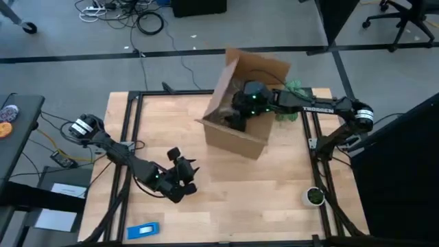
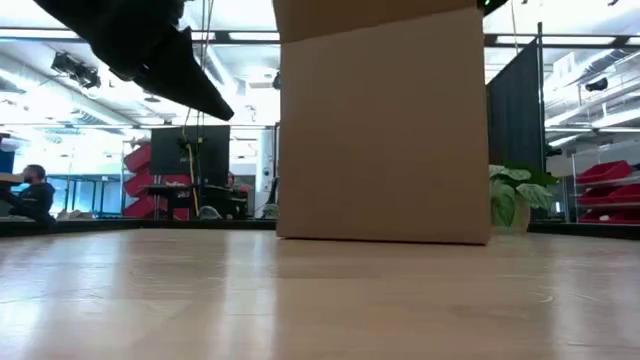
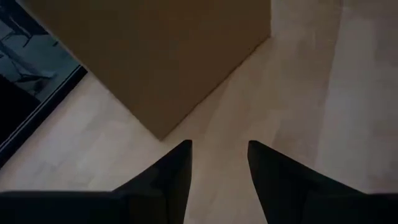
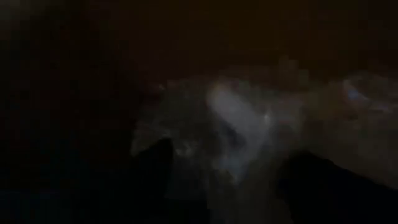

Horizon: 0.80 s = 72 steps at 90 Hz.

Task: Wrap mug
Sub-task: Close the cardboard box

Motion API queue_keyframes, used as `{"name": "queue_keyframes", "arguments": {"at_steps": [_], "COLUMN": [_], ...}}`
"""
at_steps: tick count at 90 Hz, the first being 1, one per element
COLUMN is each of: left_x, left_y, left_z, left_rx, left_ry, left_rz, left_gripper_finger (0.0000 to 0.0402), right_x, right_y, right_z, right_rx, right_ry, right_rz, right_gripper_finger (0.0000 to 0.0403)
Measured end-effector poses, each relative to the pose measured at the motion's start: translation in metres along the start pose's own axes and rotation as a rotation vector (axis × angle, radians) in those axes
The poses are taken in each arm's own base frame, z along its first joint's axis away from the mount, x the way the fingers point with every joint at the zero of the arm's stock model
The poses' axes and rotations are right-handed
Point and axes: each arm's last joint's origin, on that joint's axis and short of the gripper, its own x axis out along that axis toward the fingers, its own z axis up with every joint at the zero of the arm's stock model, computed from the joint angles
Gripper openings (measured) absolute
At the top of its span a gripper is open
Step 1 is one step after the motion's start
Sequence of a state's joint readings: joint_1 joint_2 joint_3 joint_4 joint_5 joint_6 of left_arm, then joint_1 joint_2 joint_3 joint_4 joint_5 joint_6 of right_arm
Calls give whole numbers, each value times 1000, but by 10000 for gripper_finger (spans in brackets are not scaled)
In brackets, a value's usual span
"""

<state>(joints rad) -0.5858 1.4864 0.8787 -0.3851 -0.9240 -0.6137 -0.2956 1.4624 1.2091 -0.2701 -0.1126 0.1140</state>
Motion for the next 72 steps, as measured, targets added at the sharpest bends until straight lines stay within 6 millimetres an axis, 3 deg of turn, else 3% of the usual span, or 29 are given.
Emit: {"name": "queue_keyframes", "arguments": {"at_steps": [20, 41, 58, 72], "left_x": [-3, -9, -30, -48], "left_y": [-3, -10, -22, -28], "left_z": [0, 3, 29, 53], "left_rx": [-5, -41, 28, 120], "left_ry": [-11, -48, -123, -192], "left_rz": [-17, -60, -131, -146], "left_gripper_finger": [142, 142, 142, 142], "right_x": [-48, -104, -137, -139], "right_y": [34, 48, 47, 48], "right_z": [33, 46, 49, 47], "right_rx": [-37, -57, -75, -91], "right_ry": [-196, -349, -437, -424], "right_rz": [105, 145, 94, 109], "right_gripper_finger": [269, 259, 247, 237]}}
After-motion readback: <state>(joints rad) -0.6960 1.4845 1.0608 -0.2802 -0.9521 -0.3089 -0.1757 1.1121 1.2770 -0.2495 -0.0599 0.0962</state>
